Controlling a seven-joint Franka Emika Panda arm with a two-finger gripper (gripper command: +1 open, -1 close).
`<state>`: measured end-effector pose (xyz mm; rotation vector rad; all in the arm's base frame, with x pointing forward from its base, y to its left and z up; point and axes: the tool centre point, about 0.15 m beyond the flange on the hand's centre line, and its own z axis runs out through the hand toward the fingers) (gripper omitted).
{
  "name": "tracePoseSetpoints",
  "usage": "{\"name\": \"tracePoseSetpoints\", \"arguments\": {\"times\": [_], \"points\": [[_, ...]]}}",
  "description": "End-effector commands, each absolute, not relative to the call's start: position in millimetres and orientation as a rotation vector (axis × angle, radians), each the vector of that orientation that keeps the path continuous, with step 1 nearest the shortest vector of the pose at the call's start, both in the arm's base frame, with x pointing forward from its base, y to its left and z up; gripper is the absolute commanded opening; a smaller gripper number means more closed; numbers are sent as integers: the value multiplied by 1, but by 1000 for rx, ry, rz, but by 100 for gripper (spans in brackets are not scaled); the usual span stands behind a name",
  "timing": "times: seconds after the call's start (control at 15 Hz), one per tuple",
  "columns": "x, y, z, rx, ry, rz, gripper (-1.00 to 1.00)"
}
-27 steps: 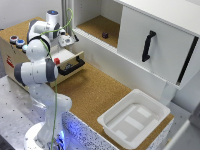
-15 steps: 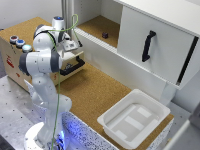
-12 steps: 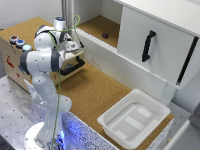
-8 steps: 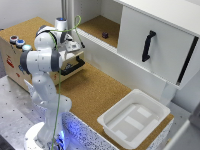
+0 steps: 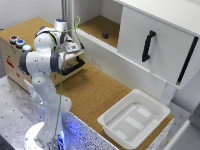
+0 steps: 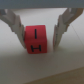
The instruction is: Grasp the pink block, then rotate it right
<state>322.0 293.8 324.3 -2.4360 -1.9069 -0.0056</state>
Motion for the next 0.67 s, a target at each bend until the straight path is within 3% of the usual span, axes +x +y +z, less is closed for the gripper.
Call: {"name": "tracePoseSetpoints", "arguments": {"times": [0.0,0.4,0.6], "points": [[308,298,332,-2509,-1900,-142,-100],[300,302,365,-2625,-1805,-200,-100],[305,294,362,-2800,-1463,-109,-100]]}}
